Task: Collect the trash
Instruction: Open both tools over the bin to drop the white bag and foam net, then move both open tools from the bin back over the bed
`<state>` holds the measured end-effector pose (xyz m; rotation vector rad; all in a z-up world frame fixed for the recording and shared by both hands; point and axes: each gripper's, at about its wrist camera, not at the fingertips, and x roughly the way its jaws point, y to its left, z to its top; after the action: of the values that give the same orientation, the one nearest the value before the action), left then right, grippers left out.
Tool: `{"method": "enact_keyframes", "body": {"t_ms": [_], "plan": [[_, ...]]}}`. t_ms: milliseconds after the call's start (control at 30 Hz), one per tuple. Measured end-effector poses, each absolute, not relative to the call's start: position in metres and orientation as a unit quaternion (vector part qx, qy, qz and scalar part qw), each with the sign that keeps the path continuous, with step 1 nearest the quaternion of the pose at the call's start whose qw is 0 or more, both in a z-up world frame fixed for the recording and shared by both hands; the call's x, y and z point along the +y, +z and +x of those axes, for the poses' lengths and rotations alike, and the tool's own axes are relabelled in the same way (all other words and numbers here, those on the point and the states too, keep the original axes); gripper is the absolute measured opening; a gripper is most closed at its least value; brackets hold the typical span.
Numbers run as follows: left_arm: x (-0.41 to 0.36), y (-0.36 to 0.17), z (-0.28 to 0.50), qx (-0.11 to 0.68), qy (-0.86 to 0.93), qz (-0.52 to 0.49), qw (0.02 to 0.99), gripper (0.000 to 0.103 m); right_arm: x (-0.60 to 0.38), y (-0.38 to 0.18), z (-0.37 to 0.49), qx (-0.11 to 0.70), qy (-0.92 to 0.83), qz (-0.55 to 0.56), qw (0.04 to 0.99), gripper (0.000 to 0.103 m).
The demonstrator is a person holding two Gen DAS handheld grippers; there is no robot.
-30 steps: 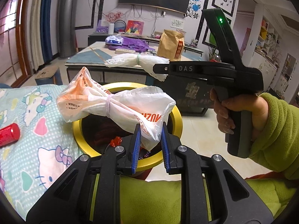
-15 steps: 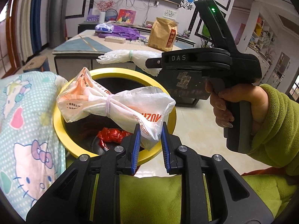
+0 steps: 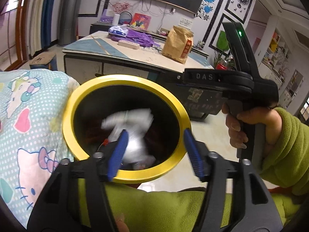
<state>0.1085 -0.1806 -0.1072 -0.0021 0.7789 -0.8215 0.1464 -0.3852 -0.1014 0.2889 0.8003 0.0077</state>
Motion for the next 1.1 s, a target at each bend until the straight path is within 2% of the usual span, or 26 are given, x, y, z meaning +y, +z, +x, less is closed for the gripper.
{"method": "enact_keyframes", "body": {"t_ms": [167, 233, 333, 433, 1100], "plan": [[-0.173, -0.1, 0.109, 0.363, -0.379, -0.019, 0.851, 0.085, -0.385, -0.098, 0.145, 0.381, 0.003, 0.139, 0.914, 0.036], [-0.169, -0.097, 0.109, 0.358, -0.371, -0.026, 0.857, 0.092, -0.384, -0.096, 0.144, 0.378, 0.004, 0.137, 0.915, 0.036], [-0.159, -0.09, 0.11, 0.346, -0.355, -0.043, 0.867, 0.092, -0.381, -0.09, 0.141, 0.37, 0.006, 0.132, 0.919, 0.036], [-0.147, -0.083, 0.111, 0.338, -0.337, -0.057, 0.877, 0.092, -0.378, -0.083, 0.138, 0.356, 0.006, 0.125, 0.926, 0.05], [-0.095, -0.049, 0.104, 0.3, -0.251, -0.087, 0.916, 0.092, -0.342, -0.046, 0.12, 0.303, 0.048, 0.092, 0.947, 0.061]]}}
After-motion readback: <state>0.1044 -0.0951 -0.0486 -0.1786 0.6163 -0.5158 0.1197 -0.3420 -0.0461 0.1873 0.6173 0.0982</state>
